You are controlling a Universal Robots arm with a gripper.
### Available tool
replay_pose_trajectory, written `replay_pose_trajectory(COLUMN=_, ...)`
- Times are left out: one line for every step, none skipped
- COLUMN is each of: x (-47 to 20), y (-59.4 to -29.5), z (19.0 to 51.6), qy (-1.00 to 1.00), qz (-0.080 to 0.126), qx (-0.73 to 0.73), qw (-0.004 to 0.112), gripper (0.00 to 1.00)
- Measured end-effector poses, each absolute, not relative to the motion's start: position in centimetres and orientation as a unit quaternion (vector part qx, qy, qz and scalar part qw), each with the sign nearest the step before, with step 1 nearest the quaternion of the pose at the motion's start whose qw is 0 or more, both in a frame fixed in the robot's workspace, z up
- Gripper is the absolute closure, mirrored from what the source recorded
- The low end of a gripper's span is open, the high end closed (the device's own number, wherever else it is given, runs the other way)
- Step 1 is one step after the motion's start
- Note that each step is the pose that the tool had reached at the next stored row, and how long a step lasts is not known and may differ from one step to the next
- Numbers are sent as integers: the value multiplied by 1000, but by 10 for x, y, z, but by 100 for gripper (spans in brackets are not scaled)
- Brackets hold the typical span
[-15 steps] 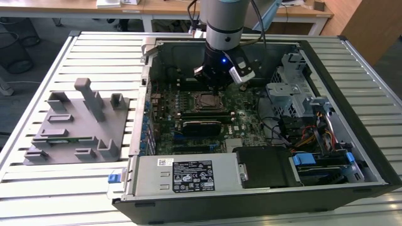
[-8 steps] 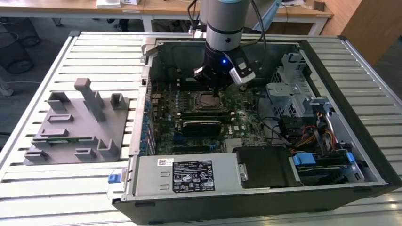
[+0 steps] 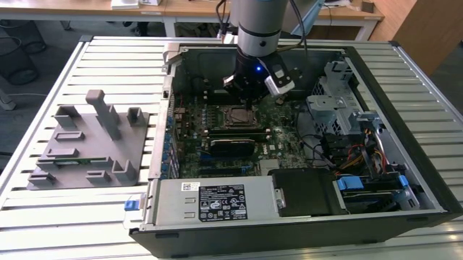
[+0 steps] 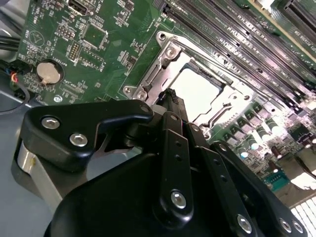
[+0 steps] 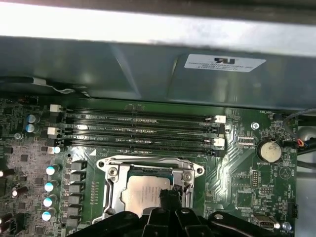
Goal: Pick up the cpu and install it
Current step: 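Install the second cpu locking lever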
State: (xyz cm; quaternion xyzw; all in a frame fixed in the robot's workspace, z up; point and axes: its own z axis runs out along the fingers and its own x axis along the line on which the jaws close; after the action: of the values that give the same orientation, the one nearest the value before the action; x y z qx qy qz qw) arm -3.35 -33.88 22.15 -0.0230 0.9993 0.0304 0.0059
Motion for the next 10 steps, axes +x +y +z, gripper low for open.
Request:
replay_pose_trajectory(x=-34, y=-339, z=224, qy=999, qz=30, qx=-23, qw=6, gripper=89)
replay_pose_trajectory(x=-34, y=-339, z=226, qy=999, qz=30, qx=-23, qw=6, gripper=89)
replay_pose_trajectory(x=-34, y=-339, z=229, qy=999, qz=30, qx=-23, qw=6, gripper=89)
replay_pose_trajectory(x=-34, y=-339, z=231, qy=999, qz=30, qx=-23, qw=6, gripper=89)
replay_pose_trajectory(x=-34, y=-339, z=232, qy=999, qz=30, qx=-23, qw=6, gripper=89)
replay_pose_trajectory(x=-34, y=-339, z=233, qy=999, qz=29, qx=-23, qw=6, gripper=89)
replay_pose_trajectory(x=-33, y=-339, z=233, qy=999, qz=28, qx=-23, qw=6, gripper=89)
replay_pose_trajectory(x=-34, y=-339, z=234, qy=999, qz=27, qx=-23, qw=6, gripper=89)
replay_pose_trajectory(x=-34, y=-340, z=234, qy=999, qz=26, qx=-23, qw=6, gripper=89)
replay_pose_trajectory(x=-34, y=-341, z=234, qy=999, qz=26, qx=-23, qw=6, gripper=89)
